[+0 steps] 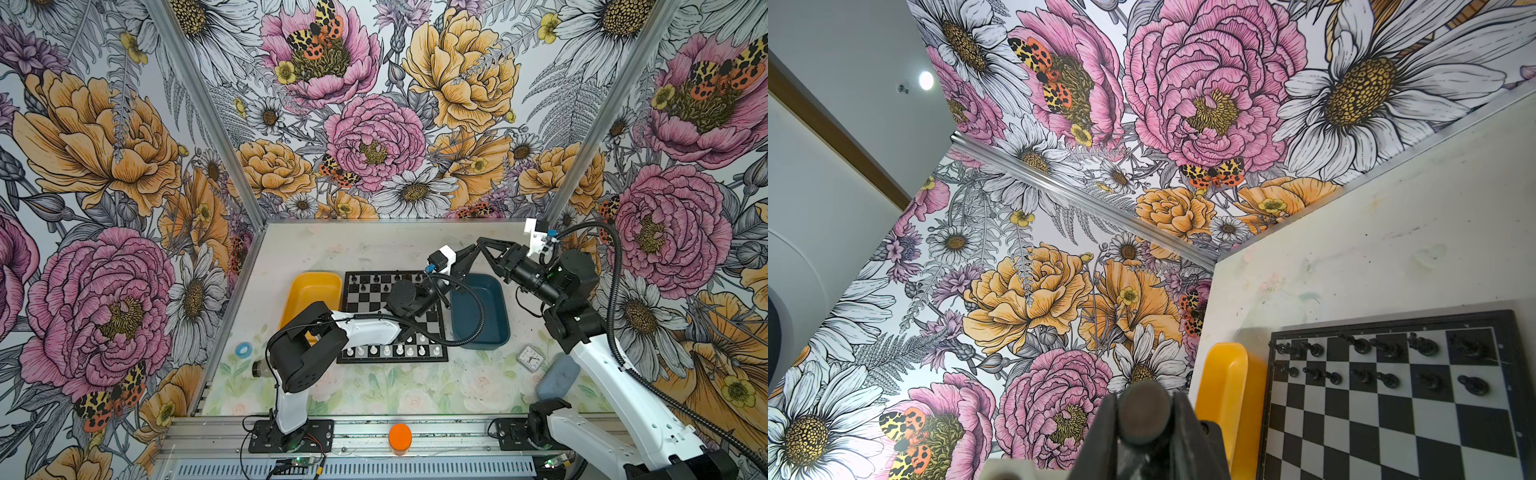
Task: Set up the chess pieces on the board
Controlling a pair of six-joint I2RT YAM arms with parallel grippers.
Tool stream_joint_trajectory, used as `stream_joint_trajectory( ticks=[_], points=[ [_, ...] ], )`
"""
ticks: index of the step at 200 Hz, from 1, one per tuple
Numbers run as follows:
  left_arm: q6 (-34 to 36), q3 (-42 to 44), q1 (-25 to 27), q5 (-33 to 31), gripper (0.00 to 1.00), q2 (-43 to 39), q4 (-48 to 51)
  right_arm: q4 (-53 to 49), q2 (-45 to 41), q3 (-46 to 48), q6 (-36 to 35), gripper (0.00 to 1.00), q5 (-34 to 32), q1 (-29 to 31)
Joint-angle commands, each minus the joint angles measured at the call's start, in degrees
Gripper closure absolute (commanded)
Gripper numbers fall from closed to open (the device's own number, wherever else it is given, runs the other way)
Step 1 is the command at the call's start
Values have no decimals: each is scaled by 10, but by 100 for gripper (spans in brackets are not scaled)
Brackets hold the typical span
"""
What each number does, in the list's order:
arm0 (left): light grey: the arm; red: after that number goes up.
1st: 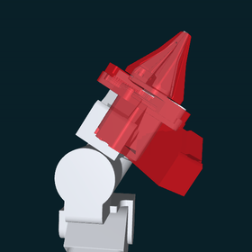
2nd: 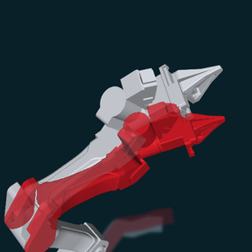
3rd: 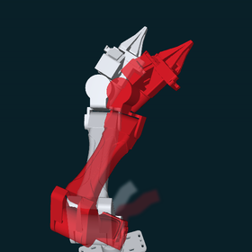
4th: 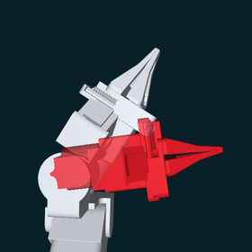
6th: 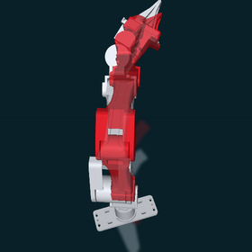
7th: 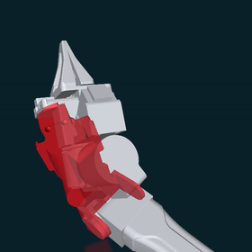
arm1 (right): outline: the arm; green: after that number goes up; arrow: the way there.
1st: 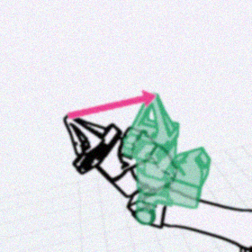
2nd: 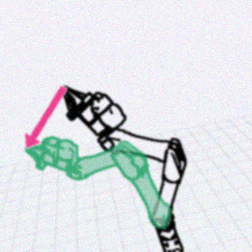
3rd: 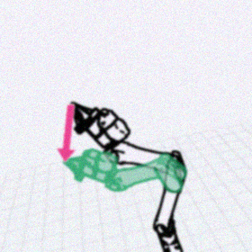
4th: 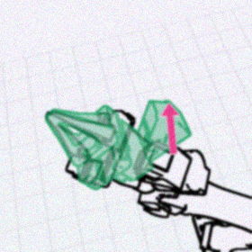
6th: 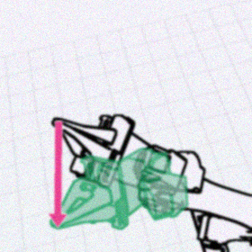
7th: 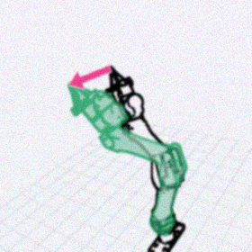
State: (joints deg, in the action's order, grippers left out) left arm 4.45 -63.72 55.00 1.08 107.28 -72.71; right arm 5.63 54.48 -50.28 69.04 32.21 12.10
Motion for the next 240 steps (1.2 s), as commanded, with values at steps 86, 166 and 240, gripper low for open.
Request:
stream_joint_trajectory(
  ticks=[86, 166, 240],
  points=[
    [-13, -4, 3, 13, 100, -4, -7, 7, -2, 11, 3, 100, 5, 4],
    [-16, 0, 3, 19, 100, -11, -5, 6, -4, 15, 4, 61, 0, 4],
    [-15, 6, 0, 14, 100, -19, 11, 4, -17, 19, 0, 40, -8, 1]
  ],
)
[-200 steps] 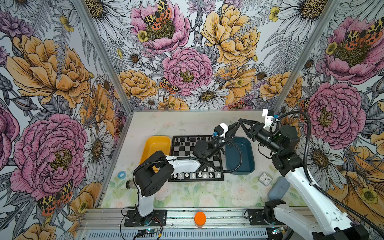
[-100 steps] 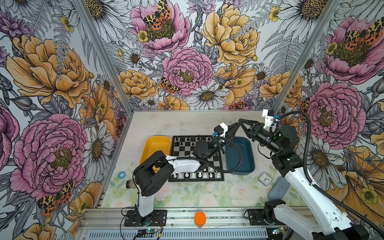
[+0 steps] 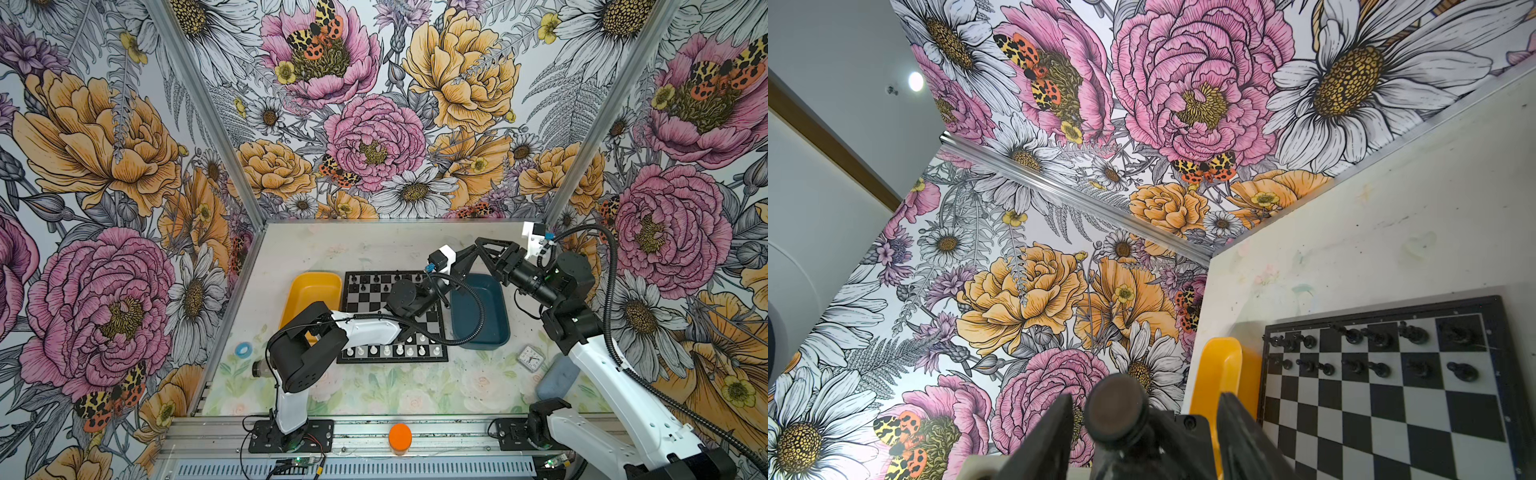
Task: Set up the chess pieces on the board
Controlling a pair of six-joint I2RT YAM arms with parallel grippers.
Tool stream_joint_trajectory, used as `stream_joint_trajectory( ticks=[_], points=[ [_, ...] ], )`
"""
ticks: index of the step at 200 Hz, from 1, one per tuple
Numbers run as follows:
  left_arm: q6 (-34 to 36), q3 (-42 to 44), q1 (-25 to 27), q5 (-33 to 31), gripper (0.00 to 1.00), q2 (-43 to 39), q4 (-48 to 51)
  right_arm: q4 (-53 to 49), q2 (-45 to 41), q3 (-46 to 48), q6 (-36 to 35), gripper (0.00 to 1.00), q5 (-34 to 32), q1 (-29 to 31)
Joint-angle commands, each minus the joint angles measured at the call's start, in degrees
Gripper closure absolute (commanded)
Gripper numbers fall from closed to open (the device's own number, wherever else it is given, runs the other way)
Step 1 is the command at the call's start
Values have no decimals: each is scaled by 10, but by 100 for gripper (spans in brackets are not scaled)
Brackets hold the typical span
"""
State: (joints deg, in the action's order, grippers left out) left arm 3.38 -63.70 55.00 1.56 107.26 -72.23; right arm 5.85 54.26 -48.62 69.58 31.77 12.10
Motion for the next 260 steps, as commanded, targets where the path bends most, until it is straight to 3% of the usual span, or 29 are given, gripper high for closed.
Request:
stream_joint_trajectory(
  ticks=[1, 52, 87, 134, 201, 260],
  points=[
    [-4, 6, 1, 9, 100, -19, 6, 2, -15, 2, -5, 39, -3, 1],
    [-22, 19, -15, 4, 100, -24, 16, -2, -20, 2, -9, 36, 1, -7],
    [-20, 33, -26, 3, 100, -72, 43, -5, -21, 4, -12, 35, 5, -20],
    [-27, 34, -48, 13, 100, -150, 172, -6, -21, 11, -13, 35, 11, -34],
    [32, -42, -72, -54, 100, -286, 572, -57, -12, 14, -64, 35, -14, -46],
    [10, -167, -96, -119, 100, -313, 880, -58, 22, 19, -83, 35, -19, -46]
  ],
)
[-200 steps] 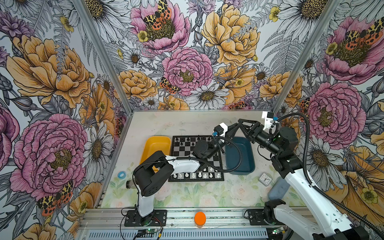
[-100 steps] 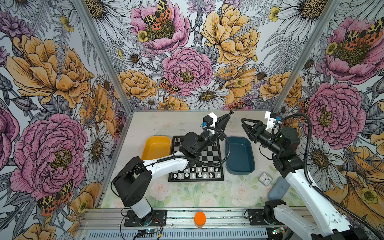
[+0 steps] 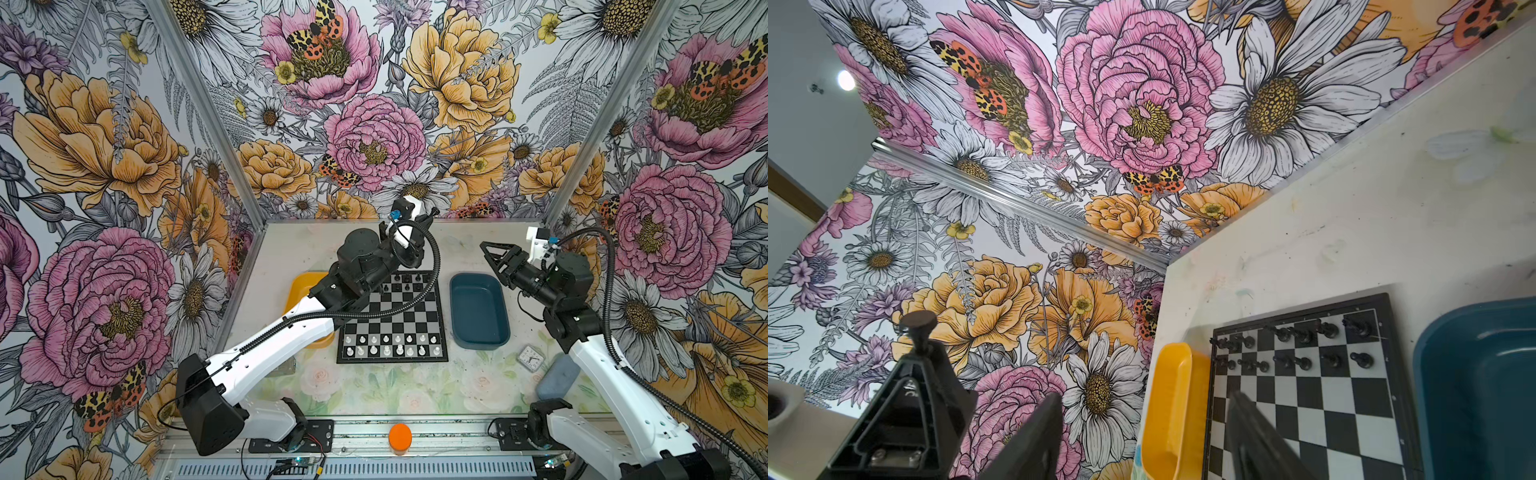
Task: Set up the chess pieces on the board
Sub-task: 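Carry the black piece over the board's far rows with the left gripper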
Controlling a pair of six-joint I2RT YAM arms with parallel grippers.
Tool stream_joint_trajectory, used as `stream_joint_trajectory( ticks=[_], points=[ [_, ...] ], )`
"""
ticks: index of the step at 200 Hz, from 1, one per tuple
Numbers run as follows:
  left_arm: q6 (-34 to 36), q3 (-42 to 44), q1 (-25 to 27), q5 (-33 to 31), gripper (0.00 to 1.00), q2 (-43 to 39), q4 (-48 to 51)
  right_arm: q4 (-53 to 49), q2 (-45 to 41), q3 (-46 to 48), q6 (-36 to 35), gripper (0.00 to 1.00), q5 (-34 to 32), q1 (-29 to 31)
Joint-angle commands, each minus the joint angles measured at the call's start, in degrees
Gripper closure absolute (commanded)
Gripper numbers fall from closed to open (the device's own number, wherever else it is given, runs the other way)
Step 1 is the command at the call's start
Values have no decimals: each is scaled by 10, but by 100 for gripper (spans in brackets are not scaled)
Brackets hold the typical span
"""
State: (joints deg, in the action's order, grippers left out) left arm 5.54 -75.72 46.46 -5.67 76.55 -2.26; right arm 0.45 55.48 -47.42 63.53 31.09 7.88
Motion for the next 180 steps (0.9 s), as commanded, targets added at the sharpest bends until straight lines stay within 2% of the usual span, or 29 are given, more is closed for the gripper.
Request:
stream_joint_trajectory(
  ticks=[1, 52, 94, 151, 180],
  points=[
    [-13, -49, -11, -47, 100, -6, 186, -5, 11, 7, -23, 35, -12, -4],
    [-89, -163, -41, -49, 100, 18, 393, -16, 31, 7, -40, 35, -16, -4],
    [-131, -243, -57, -42, 100, 80, 535, -16, 51, 11, -51, 35, -11, -4],
    [-177, -249, -102, 16, 100, 128, 605, -6, 75, 22, -57, 35, 3, -8],
    [-175, -248, -120, 35, 100, 159, 642, 8, 76, 30, -54, 35, 13, -9]
  ],
)
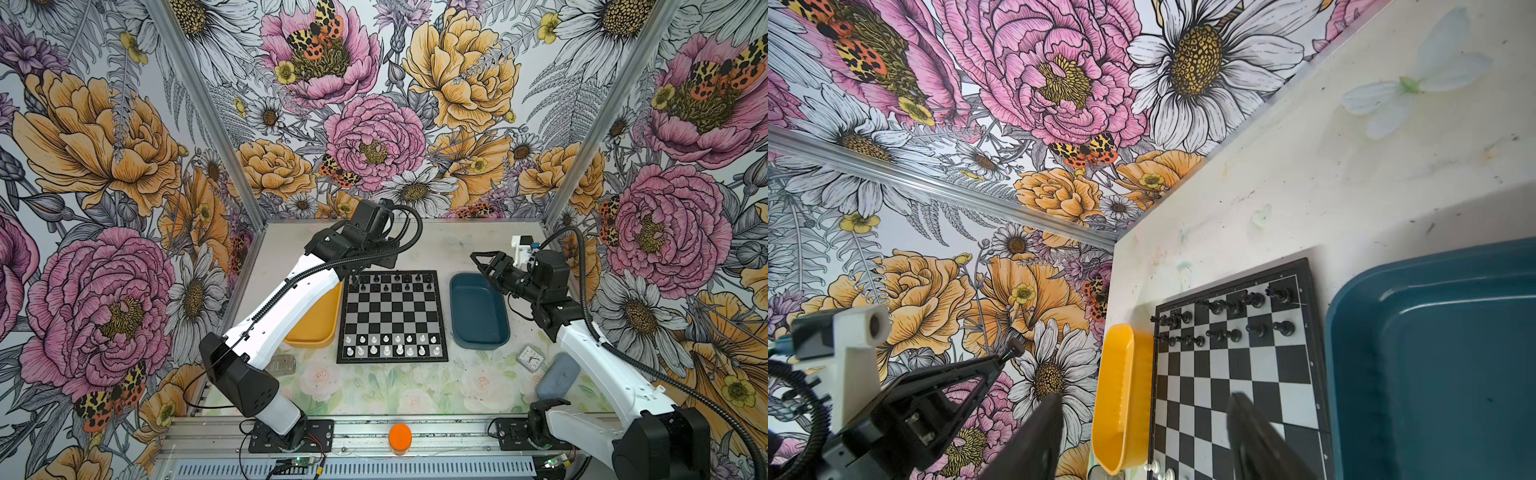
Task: Set up the chess pieces on the board
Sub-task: 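Carry the black piece over the board's far rows with the left gripper, then lower the black piece onto an empty far-row square with the left gripper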
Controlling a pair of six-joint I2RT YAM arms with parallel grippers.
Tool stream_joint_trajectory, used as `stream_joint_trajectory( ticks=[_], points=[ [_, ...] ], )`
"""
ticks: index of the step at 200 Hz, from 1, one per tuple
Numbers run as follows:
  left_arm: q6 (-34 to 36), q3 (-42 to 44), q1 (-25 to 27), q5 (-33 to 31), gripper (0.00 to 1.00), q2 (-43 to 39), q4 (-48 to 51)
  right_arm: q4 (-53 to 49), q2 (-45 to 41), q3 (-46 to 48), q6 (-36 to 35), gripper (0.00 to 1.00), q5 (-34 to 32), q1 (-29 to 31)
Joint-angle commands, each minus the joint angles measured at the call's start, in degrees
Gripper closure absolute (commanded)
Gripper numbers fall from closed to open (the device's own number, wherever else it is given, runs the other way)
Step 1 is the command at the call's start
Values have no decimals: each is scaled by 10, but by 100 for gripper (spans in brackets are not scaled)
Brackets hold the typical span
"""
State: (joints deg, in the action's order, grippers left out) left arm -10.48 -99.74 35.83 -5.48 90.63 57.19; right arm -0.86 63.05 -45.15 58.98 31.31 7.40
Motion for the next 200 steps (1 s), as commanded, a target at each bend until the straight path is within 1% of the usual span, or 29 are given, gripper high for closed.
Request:
stream_joint_trajectory(
  ticks=[1, 34, 74, 77, 133, 160, 200],
  points=[
    [-14, -8, -15, 33, 100, 19, 48, 21, 1, 8, -8, 35, 11, -5],
    [-10, -16, -26, 55, 100, 67, 61, 24, -1, 22, -6, 35, 14, -7],
    [5, -63, -39, 64, 100, 131, 97, 49, -11, 57, 5, 35, 10, -9],
    [6, -67, -40, 65, 100, 152, 99, 52, -11, 59, 7, 35, 10, -9],
    [12, -136, -46, 55, 100, 251, 132, 72, 17, 66, 11, 35, 27, -19],
    [14, -170, -49, 41, 100, 286, 147, 80, 35, 66, 13, 35, 36, -24],
    [14, -210, -57, 38, 100, 329, 158, 88, 60, 60, 16, 35, 46, -30]
  ],
)
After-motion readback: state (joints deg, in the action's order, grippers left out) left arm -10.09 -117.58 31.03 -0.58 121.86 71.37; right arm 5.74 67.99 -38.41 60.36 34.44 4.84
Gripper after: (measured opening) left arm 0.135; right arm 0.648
